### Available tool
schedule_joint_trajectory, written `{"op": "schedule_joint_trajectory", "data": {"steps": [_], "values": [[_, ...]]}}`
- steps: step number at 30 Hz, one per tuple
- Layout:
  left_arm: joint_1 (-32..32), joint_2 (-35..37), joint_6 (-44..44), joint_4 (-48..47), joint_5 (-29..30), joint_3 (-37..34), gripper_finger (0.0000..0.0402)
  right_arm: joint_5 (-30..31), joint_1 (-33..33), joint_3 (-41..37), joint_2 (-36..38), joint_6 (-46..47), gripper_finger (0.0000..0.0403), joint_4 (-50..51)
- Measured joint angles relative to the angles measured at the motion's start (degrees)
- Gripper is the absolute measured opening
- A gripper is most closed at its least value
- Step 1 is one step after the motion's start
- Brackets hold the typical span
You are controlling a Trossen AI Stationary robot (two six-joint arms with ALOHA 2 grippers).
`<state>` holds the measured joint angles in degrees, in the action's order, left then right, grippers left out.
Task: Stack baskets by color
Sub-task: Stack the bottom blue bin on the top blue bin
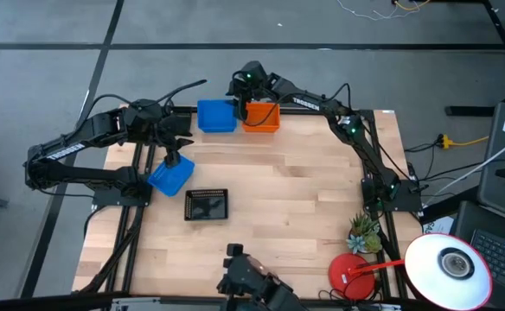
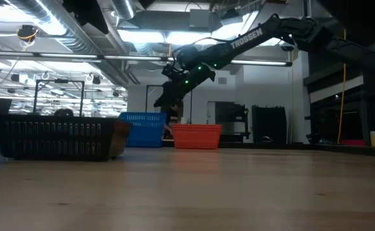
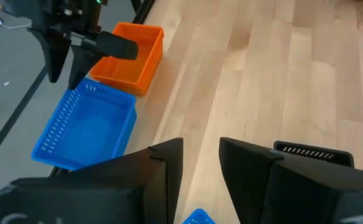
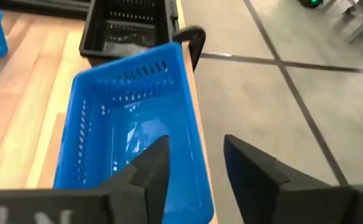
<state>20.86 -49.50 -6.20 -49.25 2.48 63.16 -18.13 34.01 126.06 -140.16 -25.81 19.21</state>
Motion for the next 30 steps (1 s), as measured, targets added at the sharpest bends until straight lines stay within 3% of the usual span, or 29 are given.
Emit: {"op": "schedule_joint_trajectory", "data": {"steps": [8,10,14,16,30], "values": [[0.0,0.0,0.0,0.0,0.0,0.0,0.0096,2.3,-2.6,4.3,0.0,-0.3,0.0162,-1.4],[0.0,0.0,0.0,0.0,0.0,0.0,0.0096,7.8,-3.2,4.3,0.2,-0.3,0.0162,-3.7],[0.0,0.0,-0.1,0.0,0.0,0.0,0.0096,25.0,-4.7,3.9,-0.8,-4.2,0.0163,-5.2],[0.0,0.0,-0.4,0.0,0.0,0.0,0.0096,30.0,-5.8,3.7,-1.5,-8.1,0.0163,-5.8],[0.0,-3.3,-0.4,-0.3,0.0,0.0,0.0096,30.7,-7.6,3.8,-6.5,-10.4,0.0163,-10.6]]}}
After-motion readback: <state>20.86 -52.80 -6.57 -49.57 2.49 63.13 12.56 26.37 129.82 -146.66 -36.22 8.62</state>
